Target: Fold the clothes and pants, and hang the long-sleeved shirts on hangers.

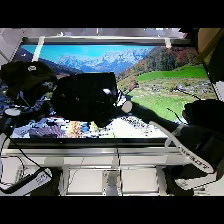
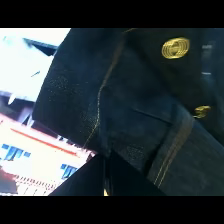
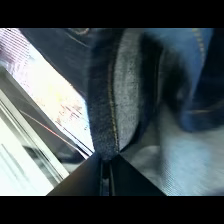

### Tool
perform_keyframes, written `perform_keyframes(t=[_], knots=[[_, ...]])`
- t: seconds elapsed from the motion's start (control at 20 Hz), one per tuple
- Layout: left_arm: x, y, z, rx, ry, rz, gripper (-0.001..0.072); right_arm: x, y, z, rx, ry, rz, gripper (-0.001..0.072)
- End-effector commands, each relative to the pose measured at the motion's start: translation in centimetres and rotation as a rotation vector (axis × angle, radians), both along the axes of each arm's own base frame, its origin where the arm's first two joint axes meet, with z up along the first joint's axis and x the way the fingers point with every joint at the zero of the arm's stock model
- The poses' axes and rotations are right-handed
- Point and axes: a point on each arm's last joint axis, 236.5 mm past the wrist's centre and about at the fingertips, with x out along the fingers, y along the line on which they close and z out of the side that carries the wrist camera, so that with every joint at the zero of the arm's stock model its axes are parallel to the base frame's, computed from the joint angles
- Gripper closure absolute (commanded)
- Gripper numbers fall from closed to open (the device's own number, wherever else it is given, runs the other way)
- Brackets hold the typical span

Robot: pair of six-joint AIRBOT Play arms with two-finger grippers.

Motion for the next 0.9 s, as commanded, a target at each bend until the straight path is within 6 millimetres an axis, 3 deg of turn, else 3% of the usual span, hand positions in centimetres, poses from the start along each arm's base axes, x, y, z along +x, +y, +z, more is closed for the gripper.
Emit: perform_keyframes(t=[0.0, 0.1, 0.2, 0.3, 0.35, 0.45, 0.65, 0.7, 0.8, 0.85], knots=[[-0.5, 0.0, 3.1, 0.099, -0.018, -0.122, 0.0692, 0.4, -5.8, 3.2, -0.127, -0.028, 0.126, 0.0702], [-1.3, -0.9, 4.5, 0.095, -0.017, -0.171, 0.0692, 0.8, -10.1, 5.4, -0.210, -0.052, 0.163, 0.0702], [-2.9, -2.3, 5.0, 0.067, 0.012, -0.229, 0.0692, 0.5, -13.3, 8.0, -0.245, -0.080, 0.203, 0.0702], [-5.5, -3.5, 4.2, 0.048, 0.100, -0.312, 0.0692, -1.1, -15.5, 9.9, -0.254, -0.045, 0.219, 0.0702], [-7.0, -3.7, 3.5, 0.048, 0.159, -0.353, 0.0692, -2.7, -16.3, 9.8, -0.269, 0.003, 0.253, 0.0702], [-9.6, -4.0, 2.1, 0.040, 0.255, -0.405, 0.0692, -6.3, -17.2, 8.0, -0.293, 0.133, 0.321, 0.0702], [-12.5, -5.5, 0.1, -0.017, 0.341, -0.441, 0.0690, -11.4, -17.3, 1.5, -0.330, 0.292, 0.353, 0.0702], [-12.8, -6.1, -0.1, -0.037, 0.346, -0.448, 0.0647, -12.0, -17.3, 0.0, -0.340, 0.306, 0.334, 0.0701], [-12.4, -7.1, 0.3, -0.068, 0.326, -0.453, 0.0176, -11.9, -17.2, -1.4, -0.346, 0.321, 0.256, 0.0680], [-12.1, -7.2, 0.6, -0.077, 0.315, -0.449, 0.0126, -11.6, -17.1, -1.3, -0.345, 0.324, 0.231, 0.0581]])
